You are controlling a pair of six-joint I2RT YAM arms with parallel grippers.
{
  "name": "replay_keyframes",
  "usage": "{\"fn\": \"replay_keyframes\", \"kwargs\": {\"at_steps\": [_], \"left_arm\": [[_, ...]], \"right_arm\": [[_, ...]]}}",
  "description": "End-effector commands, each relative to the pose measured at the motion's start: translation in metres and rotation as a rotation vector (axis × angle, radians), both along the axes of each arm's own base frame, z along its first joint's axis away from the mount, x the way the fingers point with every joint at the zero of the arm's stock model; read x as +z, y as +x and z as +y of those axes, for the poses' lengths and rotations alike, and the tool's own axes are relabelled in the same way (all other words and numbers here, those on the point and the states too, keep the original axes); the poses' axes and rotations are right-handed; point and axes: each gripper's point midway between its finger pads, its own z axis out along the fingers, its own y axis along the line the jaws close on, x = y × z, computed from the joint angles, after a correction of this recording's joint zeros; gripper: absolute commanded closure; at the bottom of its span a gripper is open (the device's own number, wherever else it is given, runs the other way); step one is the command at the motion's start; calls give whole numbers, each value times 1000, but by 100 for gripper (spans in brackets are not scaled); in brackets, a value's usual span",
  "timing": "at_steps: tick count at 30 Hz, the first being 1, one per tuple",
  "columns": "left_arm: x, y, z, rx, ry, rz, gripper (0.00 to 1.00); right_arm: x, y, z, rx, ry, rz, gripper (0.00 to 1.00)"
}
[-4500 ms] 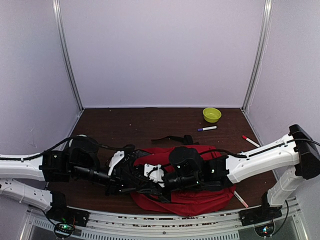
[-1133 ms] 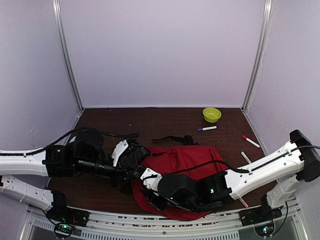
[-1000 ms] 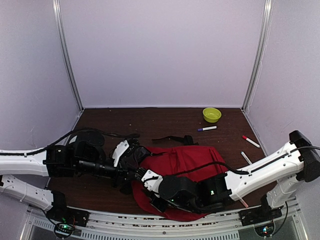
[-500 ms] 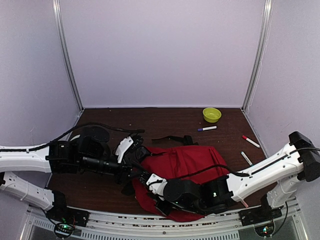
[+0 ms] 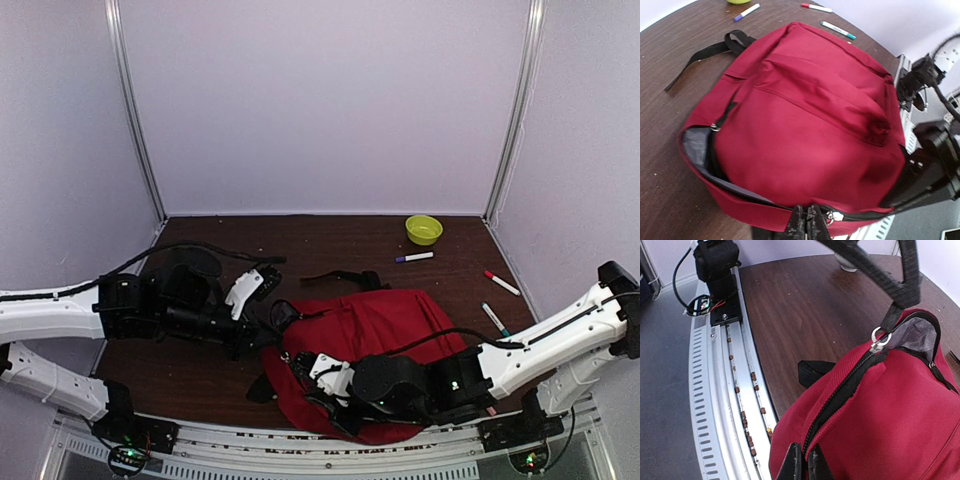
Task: Pack the student bag
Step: Zip the largest pocket of the bag in the student bag.
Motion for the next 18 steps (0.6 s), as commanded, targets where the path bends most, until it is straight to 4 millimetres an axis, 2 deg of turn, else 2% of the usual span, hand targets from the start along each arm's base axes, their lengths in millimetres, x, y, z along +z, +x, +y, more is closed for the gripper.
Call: {"fn": "replay_keyframes", "kwargs": {"at_steps": [1, 6, 12, 15, 18], "left_arm": [[11, 33, 6, 85, -27, -62, 100], [8, 48, 13, 141, -17, -60, 100], [-9, 64, 22, 188, 24, -42, 100], [-6, 56, 12, 117, -14, -27, 100], [4, 47, 4, 68, -63, -21, 100]], "right_arm": [[-18, -48, -14, 204, -91, 34, 100], [-31, -64, -25, 272, -170, 19, 100], [-35, -62, -41, 266, -189, 12, 100], [-35, -50, -51, 203, -209, -13, 100], [-29, -41, -57, 150, -209, -29, 87]]}}
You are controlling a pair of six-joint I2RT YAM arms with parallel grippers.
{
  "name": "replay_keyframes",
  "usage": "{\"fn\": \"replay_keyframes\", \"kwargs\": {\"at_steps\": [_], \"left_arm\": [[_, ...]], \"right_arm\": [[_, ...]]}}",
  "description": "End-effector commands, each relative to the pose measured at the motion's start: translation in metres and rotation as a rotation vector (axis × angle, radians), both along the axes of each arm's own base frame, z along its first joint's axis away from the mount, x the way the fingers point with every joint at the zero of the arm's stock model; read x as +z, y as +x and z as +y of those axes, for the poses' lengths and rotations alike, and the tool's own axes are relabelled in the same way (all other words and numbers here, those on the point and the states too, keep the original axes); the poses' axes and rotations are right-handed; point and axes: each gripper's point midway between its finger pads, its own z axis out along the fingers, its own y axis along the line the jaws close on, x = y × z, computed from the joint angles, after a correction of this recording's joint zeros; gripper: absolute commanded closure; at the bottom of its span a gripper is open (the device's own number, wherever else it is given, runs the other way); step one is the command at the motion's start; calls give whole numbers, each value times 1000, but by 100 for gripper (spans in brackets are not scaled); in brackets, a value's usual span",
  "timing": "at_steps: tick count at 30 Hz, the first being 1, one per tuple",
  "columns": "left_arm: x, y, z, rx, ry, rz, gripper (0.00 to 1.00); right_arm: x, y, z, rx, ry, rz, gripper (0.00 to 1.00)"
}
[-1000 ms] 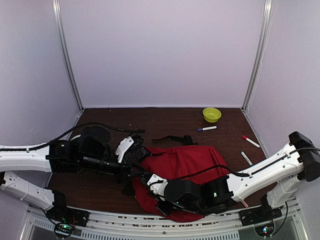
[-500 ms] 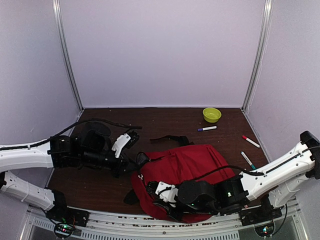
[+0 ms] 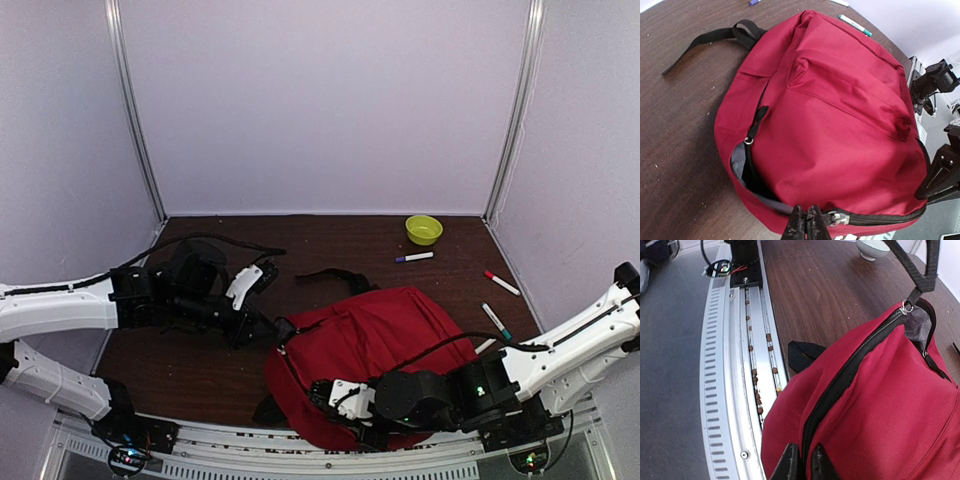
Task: Pack the student bag
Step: Zip the largest pocket of the bag in the student bag.
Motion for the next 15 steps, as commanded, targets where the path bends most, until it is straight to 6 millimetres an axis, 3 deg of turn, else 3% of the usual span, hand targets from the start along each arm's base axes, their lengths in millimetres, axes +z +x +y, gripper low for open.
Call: {"fn": "replay_keyframes", "kwargs": {"at_steps": [1, 6, 9, 12, 15], "left_arm": [[32, 13, -9, -5, -110, -103, 100], [36, 1, -9, -21, -134, -112, 100], [38, -2, -9, -17, -155, -108, 100], [41, -1, -11, 0, -180, -103, 100], [43, 3, -14, 32, -192, -86, 100]], "right_arm": [[-12, -6, -25, -6, -85, 7, 79], [24, 8, -21, -82, 74, 43, 37], [54, 24, -15, -144, 179, 72, 18], [76, 40, -6, -209, 241, 84, 9], [80, 61, 3, -338, 234, 53, 10]]}}
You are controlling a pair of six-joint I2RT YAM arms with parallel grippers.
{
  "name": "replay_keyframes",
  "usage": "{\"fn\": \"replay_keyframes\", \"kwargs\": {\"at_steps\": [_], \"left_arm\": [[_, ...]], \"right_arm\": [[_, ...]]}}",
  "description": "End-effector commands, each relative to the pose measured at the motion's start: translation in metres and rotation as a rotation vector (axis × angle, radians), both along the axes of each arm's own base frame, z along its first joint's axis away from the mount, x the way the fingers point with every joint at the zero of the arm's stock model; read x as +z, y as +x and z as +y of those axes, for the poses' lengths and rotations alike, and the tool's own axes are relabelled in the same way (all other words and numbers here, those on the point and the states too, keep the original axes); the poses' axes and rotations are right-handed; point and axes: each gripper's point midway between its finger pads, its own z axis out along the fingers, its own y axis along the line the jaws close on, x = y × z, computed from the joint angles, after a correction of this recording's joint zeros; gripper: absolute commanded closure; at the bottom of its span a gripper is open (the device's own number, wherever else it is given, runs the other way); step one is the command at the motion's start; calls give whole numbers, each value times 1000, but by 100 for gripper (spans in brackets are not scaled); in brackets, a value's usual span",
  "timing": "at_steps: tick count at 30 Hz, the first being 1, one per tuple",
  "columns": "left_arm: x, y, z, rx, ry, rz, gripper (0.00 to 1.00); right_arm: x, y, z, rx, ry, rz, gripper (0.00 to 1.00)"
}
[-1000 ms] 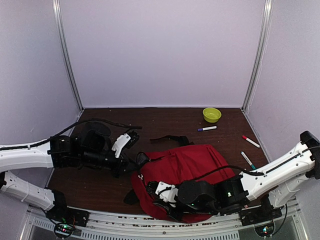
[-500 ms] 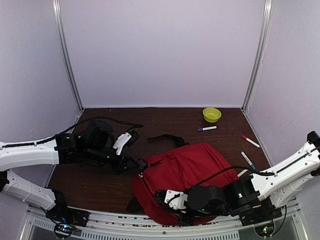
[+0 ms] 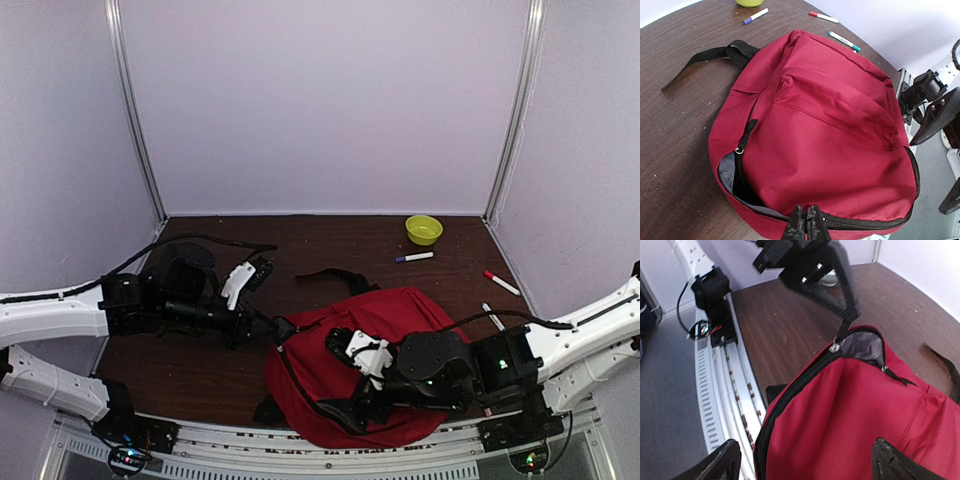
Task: Pack the student bag
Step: Zip the largest pocket of the bag in the student bag, then hold the largest pocket of the student bag, then zip the largest pocket of the bag in the student bag.
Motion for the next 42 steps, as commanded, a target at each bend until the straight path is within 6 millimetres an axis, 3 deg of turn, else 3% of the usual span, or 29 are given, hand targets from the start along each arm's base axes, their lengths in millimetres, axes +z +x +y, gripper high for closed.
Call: {"fn": "replay_keyframes", "kwargs": {"at_steps": [1, 4, 9, 16, 21, 27, 32, 42], "left_arm": [[28, 14, -12, 62, -102, -35, 100], [26, 19, -13, 97, -70, -10, 100], [25, 20, -13, 114, -62, 5, 100], [24, 21, -9, 136, -63, 8, 100], [27, 18, -12, 123, -85, 16, 100], [23, 21, -6, 152, -66, 12, 100], [7, 35, 5, 200, -7, 10, 100], [-39, 84, 26, 249, 118, 45, 100]], "right_arm": [[23, 34, 18, -216, 46, -10, 11], [15, 44, 32, -298, -4, 16, 14], [4, 36, 60, -274, 8, 80, 20], [-23, 43, 64, -307, -68, 60, 29], [-40, 41, 68, -293, -116, 60, 57], [-43, 37, 66, -262, -128, 58, 99], [-42, 25, 60, -170, -131, 56, 100], [-38, 3, 30, -54, -197, -15, 100]]}}
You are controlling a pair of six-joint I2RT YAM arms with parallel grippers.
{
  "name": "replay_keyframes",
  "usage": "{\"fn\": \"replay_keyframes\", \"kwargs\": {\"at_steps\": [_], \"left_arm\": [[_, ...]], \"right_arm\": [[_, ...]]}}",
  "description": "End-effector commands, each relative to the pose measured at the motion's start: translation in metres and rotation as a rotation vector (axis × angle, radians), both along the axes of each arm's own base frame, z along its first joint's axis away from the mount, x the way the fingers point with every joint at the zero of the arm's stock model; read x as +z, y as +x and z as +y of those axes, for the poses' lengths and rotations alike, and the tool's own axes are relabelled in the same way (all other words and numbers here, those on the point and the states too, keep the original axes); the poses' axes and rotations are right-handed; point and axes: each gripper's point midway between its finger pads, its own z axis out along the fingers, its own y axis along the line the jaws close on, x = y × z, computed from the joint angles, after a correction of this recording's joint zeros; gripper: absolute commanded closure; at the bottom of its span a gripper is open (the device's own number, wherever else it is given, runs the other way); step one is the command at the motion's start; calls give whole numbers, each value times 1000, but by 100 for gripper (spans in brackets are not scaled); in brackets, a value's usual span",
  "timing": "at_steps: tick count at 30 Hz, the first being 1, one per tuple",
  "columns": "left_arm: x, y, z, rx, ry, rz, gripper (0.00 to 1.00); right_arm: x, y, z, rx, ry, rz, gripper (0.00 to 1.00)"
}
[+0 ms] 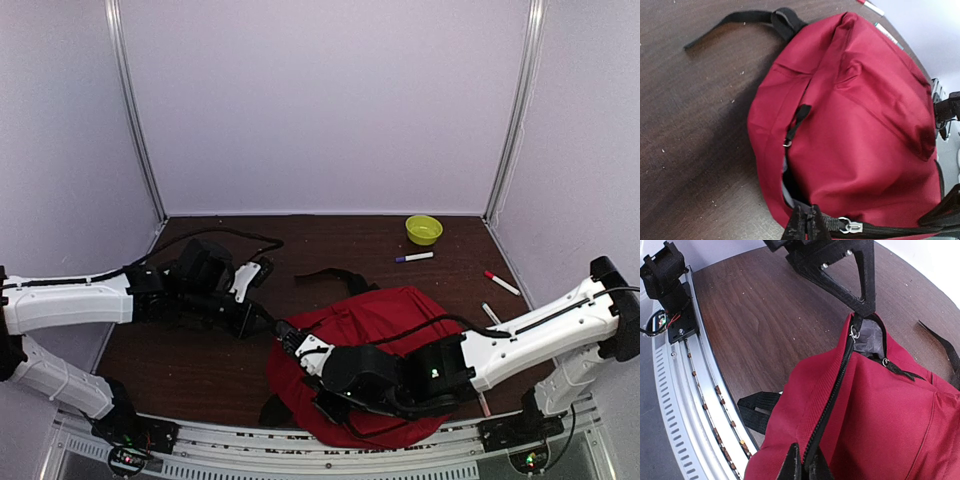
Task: Pack the student bag
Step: Zip the largest pocket of the bag in the student bag, then hold the largest pocket of the student bag.
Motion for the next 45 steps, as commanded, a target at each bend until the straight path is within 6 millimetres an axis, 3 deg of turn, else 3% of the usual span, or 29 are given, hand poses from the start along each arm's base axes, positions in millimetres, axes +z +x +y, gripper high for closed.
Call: {"fn": "replay_keyframes", "kwargs": {"at_steps": [1, 7, 10, 14, 19, 22, 29, 34, 42, 45], "left_arm": [[-2, 48, 16, 86, 41, -82, 100], [-9, 58, 36, 127, 95, -84, 100], [-21, 62, 41, 143, 111, -67, 100], [-16, 54, 22, 65, 27, -37, 100], [11, 40, 9, 27, -46, -84, 100], [28, 30, 2, 5, -87, -104, 100], [46, 11, -14, -38, -132, -109, 100], [52, 3, -21, -54, -153, -111, 100], [52, -3, -17, -54, -175, -109, 100], [50, -4, -15, -50, -176, -109, 100]], "right_arm": [[2, -24, -22, 102, -47, -13, 100], [3, -23, -48, 86, -69, -25, 100], [5, -39, -56, 168, -43, -3, 100], [6, -49, -64, 223, -18, 0, 98], [14, -41, -58, 173, -6, -22, 50], [28, -31, -46, 117, 26, -56, 28], [66, -10, -3, -26, 122, -100, 3], [55, 19, 14, -163, 59, -113, 7], [2, 41, 29, -218, -12, -72, 23], [-10, 47, 31, -231, -37, -76, 33]]}}
